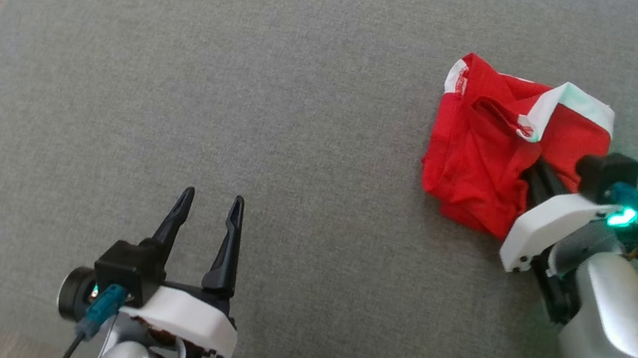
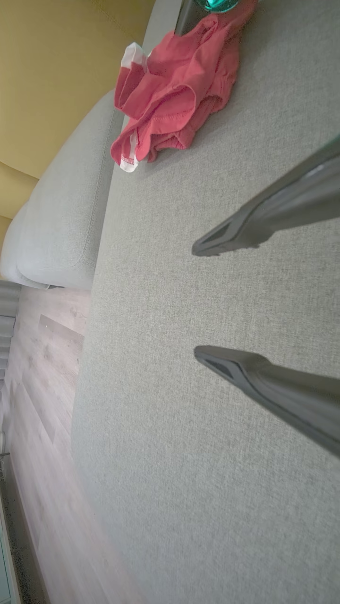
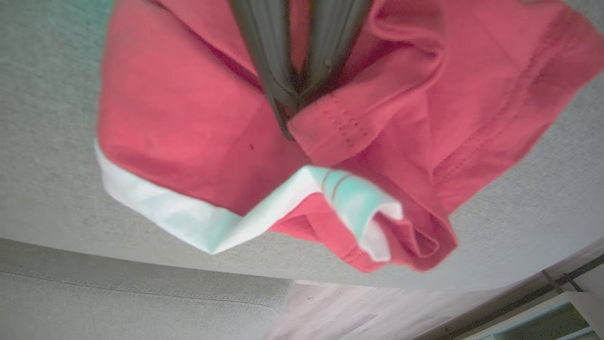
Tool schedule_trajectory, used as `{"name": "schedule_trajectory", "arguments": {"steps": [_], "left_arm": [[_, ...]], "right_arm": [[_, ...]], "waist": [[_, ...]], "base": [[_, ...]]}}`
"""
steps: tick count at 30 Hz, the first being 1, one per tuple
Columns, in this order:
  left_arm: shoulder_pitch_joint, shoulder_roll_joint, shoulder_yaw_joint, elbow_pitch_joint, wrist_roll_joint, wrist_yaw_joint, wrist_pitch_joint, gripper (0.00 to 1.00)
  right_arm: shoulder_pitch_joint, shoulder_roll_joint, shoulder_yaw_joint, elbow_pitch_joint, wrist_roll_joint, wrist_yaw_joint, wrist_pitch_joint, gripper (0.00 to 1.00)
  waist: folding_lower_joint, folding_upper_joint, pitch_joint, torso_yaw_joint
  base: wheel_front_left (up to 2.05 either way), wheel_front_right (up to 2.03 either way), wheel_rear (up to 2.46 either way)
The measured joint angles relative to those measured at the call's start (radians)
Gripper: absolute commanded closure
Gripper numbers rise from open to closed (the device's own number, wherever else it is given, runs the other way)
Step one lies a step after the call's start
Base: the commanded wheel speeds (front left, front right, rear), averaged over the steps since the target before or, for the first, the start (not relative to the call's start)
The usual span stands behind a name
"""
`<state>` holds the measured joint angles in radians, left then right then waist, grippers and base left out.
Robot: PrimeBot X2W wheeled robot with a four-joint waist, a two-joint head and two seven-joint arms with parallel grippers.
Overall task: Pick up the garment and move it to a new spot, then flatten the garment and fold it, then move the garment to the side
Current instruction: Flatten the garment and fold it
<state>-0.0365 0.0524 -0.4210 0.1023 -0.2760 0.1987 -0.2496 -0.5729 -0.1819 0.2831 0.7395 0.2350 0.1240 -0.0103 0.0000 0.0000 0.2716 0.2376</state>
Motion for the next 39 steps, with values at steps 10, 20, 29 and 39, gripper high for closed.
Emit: {"name": "schedule_trajectory", "arguments": {"steps": [10,20,29,39], "left_arm": [[0.000,0.000,0.006,0.000,-0.002,0.007,0.000,0.00],[0.004,0.000,0.004,0.001,-0.002,0.012,0.000,0.00],[0.011,0.000,0.012,0.008,-0.002,0.012,0.000,0.00],[0.055,0.000,0.040,0.023,-0.001,0.003,0.000,0.00]], "right_arm": [[0.036,0.003,0.189,-0.038,0.075,0.000,-0.052,1.00],[0.052,0.000,0.354,-0.088,0.118,0.000,-0.052,1.00],[0.063,-0.024,0.447,-0.132,0.184,0.000,-0.005,1.00],[0.097,-0.083,0.367,-0.246,0.250,0.000,-0.007,1.00]], "waist": [[0.0000,0.0000,-0.022,-0.020],[0.0000,0.0000,-0.032,-0.044],[0.0000,0.0000,-0.058,-0.075],[0.0000,0.0000,-0.125,-0.110]], "base": [[0.00,0.00,0.00],[0.00,0.00,0.00],[0.00,0.00,0.00],[0.00,0.00,0.00]]}}
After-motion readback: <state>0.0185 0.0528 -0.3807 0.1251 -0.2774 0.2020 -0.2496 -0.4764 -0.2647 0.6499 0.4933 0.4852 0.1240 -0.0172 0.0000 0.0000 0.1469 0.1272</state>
